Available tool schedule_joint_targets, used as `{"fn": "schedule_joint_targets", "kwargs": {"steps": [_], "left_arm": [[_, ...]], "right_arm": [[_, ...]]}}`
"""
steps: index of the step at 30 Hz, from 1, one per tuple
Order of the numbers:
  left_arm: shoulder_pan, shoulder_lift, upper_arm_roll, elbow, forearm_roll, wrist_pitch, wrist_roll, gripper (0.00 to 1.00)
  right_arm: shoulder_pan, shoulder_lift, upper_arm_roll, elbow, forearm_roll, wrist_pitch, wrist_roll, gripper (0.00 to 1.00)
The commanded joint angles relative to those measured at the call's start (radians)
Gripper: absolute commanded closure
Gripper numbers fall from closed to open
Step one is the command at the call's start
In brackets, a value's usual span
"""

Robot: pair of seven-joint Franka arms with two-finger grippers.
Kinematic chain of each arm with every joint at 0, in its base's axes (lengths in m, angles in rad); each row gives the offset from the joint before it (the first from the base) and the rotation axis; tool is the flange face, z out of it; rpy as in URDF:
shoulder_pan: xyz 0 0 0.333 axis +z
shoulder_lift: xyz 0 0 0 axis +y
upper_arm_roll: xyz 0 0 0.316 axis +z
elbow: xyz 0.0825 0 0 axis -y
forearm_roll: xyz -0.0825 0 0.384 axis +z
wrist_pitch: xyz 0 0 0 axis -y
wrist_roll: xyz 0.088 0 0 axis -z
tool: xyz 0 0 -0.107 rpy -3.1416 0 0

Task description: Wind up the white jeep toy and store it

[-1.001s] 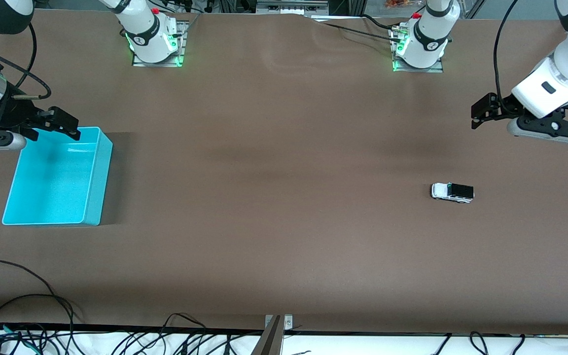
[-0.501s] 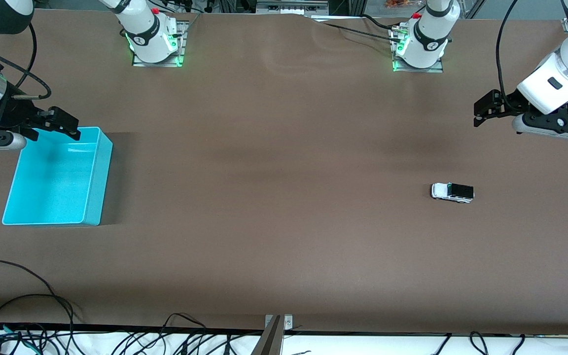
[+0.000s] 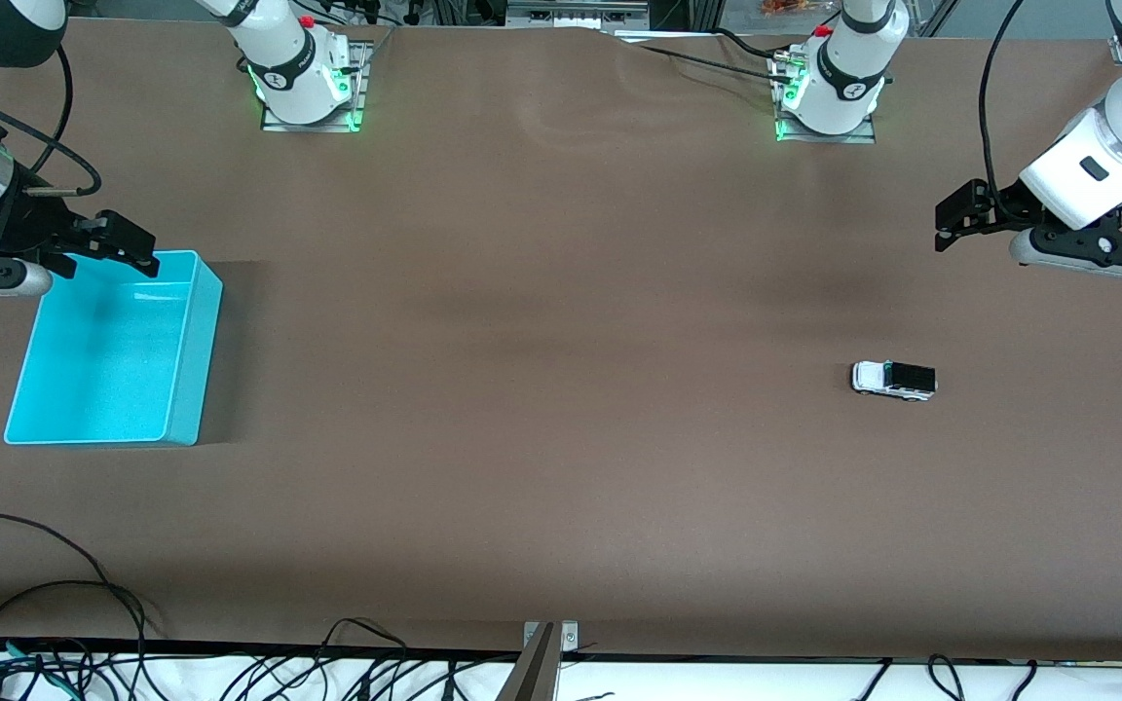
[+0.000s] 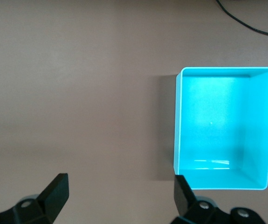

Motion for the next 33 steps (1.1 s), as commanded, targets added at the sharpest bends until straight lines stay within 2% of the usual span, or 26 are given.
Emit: {"fn": "schedule_joint_targets", "kwargs": {"steps": [1,33], "left_arm": [[0.002,-0.003,0.003,0.013,-0.027,-0.019,0.021,0.00],[-0.001,0.000,0.000,0.015,-0.016,-0.029,0.022,0.00]], "right_arm": [[0.005,0.006,-0.003,0.021,0.001,-0.017,-0.010,0.00],[0.005,0.006,-0.003,0.021,0.001,-0.017,-0.010,0.00]]}}
